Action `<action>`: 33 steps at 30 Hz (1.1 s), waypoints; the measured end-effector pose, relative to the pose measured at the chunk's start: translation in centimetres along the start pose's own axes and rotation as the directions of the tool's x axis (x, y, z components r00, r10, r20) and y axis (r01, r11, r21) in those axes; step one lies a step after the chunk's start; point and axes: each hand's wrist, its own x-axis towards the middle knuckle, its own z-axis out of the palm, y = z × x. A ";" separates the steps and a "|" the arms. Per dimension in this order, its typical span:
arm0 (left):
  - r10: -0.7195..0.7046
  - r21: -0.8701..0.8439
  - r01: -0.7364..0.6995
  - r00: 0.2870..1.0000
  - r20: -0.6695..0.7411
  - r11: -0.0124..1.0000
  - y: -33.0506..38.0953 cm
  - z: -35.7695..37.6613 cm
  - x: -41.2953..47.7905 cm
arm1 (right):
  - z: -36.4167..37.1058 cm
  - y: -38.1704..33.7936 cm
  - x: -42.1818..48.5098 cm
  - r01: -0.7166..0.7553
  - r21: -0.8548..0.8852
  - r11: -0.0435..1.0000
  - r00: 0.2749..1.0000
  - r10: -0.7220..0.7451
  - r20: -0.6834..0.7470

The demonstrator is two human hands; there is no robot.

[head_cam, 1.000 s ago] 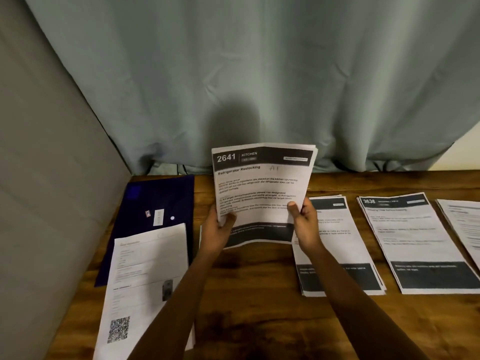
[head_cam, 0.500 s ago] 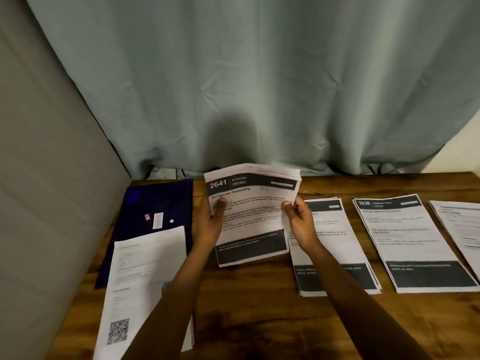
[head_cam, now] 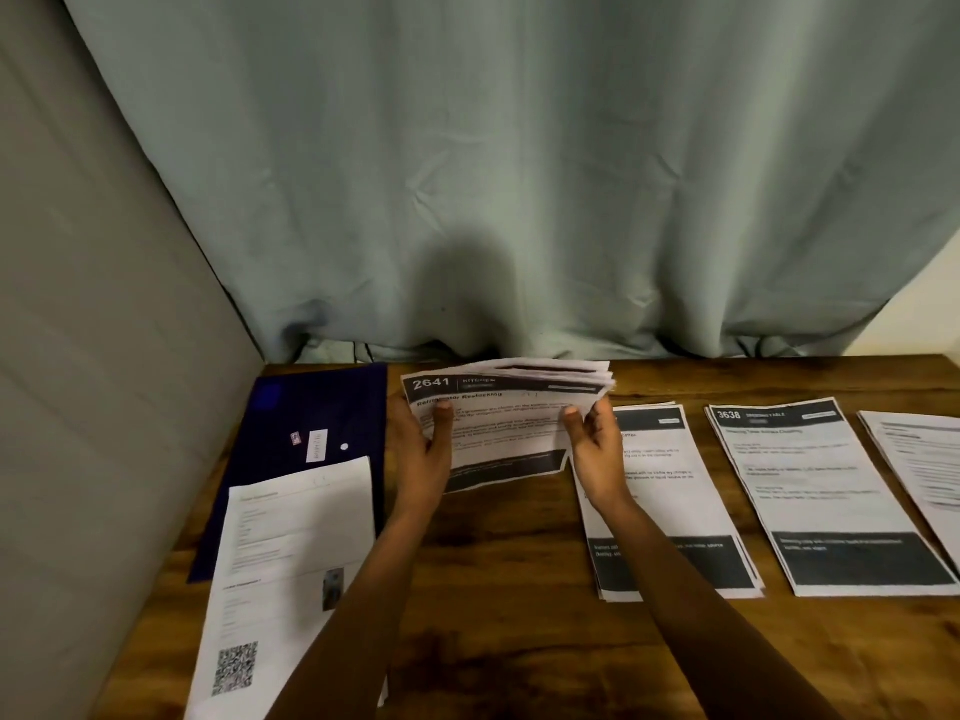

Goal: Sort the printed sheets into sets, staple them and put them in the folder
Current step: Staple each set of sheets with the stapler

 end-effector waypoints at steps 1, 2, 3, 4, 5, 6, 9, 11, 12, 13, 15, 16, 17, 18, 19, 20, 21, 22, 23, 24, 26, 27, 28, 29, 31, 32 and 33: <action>-0.010 -0.006 0.010 1.000 0.007 1.000 0.2 0.1 -0.1 | 0.0 0.0 0.1 -0.002 -0.016 1.000 1.000 0.002 -0.003; -0.029 -0.018 0.029 0.999 0.017 0.999 0.4 0.1 -0.2 | 0.1 0.0 0.3 -0.006 -0.033 0.999 1.000 0.005 -0.011; -0.054 -0.026 0.055 0.998 0.032 0.998 0.7 0.2 -0.5 | 0.2 0.0 0.4 -0.007 -0.049 0.999 1.000 0.006 -0.019; -0.073 -0.031 0.074 0.996 0.046 0.997 0.8 0.2 -0.6 | 0.3 0.0 0.4 -0.006 -0.065 0.998 1.000 0.004 -0.025; -0.075 -0.027 0.076 0.996 0.057 0.997 0.8 0.2 -0.6 | 0.3 0.0 0.5 -0.005 -0.082 0.997 1.000 0.002 -0.030; -0.066 -0.019 0.067 0.996 0.064 0.998 0.7 0.0 -0.5 | 0.2 0.0 0.7 -0.004 -0.097 0.995 0.999 0.001 -0.038; -0.040 -0.020 0.042 0.994 0.106 0.999 1.3 -0.9 0.4 | -0.3 -0.7 1.1 -0.003 -0.107 0.994 0.999 -0.002 -0.049; -0.061 -0.106 0.082 0.980 0.187 0.991 1.7 -1.8 1.0 | -0.8 -1.2 1.6 -0.029 -0.100 0.995 1.000 0.028 -0.010; -0.098 -0.167 0.143 0.963 0.252 0.976 2.0 -2.3 1.4 | -1.0 -1.4 1.7 -0.066 -0.096 0.993 0.998 0.068 0.019; -0.144 -0.233 0.227 0.933 0.329 0.946 2.3 -2.9 1.7 | -1.2 -1.6 1.8 -0.121 -0.094 0.988 0.991 0.125 0.045; -0.219 -0.319 0.388 0.862 0.456 0.864 2.8 -3.6 2.5 | -1.4 -1.5 1.9 -0.242 -0.087 0.966 0.963 0.250 0.097; -0.241 -0.348 0.446 0.833 0.497 0.824 3.0 -3.8 2.9 | -1.5 -1.4 1.8 -0.296 -0.084 0.952 0.944 0.305 0.124; -0.241 -0.390 0.490 0.810 0.535 0.780 3.4 -3.8 3.1 | -1.6 -1.3 1.7 -0.342 -0.087 0.936 0.923 0.352 0.155; -0.216 -0.439 0.515 0.794 0.569 0.736 3.6 -3.7 3.4 | -1.6 -1.2 1.5 -0.380 -0.098 0.920 0.902 0.391 0.180; -0.187 -0.488 0.540 0.779 0.599 0.685 3.8 -3.6 3.6 | -1.5 -1.2 1.3 -0.415 -0.098 0.904 0.883 0.427 0.196; -0.169 -0.522 0.554 0.773 0.611 0.648 3.9 -3.4 3.7 | -1.5 -1.2 1.1 -0.444 -0.090 0.892 0.868 0.453 0.204; -0.164 -0.548 0.561 0.776 0.609 0.621 4.0 -3.3 3.7 | -1.4 -1.0 0.8 -0.467 -0.082 0.881 0.856 0.473 0.208; -0.176 -0.562 0.562 0.785 0.595 0.607 3.7 -3.1 3.6 | -1.5 -0.8 0.6 -0.484 -0.097 0.870 0.845 0.493 0.208; -0.195 -0.573 0.567 0.790 0.581 0.591 3.3 -3.0 3.4 | -1.5 -0.5 0.3 -0.499 -0.127 0.857 0.832 0.515 0.209; -0.221 -0.581 0.574 0.794 0.566 0.577 2.7 -2.8 3.2 | -1.7 0.0 0.1 -0.509 -0.171 0.844 0.818 0.536 0.209; -0.262 -0.594 0.587 0.797 0.544 0.551 1.3 -2.5 2.7 | -1.9 0.8 -0.3 -0.544 -0.230 0.807 0.781 0.588 0.211; -0.281 -0.593 0.593 0.796 0.537 0.545 0.6 -2.5 2.4 | -2.1 1.3 -0.6 -0.572 -0.238 0.785 0.759 0.617 0.209; -0.303 -0.588 0.601 0.792 0.531 0.541 0.0 -2.4 2.1 | -2.2 1.6 -0.8 -0.598 -0.241 0.764 0.738 0.643 0.205; -0.328 -0.582 0.616 0.782 0.529 0.531 -0.5 -2.4 1.7 | -2.3 2.1 -1.0 -0.617 -0.239 0.750 0.722 0.660 0.206; -0.378 -0.565 0.642 0.764 0.523 0.518 -1.6 -2.3 1.0 | -2.2 3.0 -1.2 -0.625 -0.239 0.744 0.717 0.667 0.202; -0.405 -0.549 0.654 0.755 0.516 0.521 -2.1 -2.3 0.6 | -2.1 3.4 -1.3 -0.615 -0.248 0.749 0.727 0.660 0.191; -0.426 -0.533 0.665 0.746 0.512 0.523 -2.7 -2.3 0.3 | -2.0 3.8 -1.2 -0.601 -0.255 0.757 0.741 0.648 0.177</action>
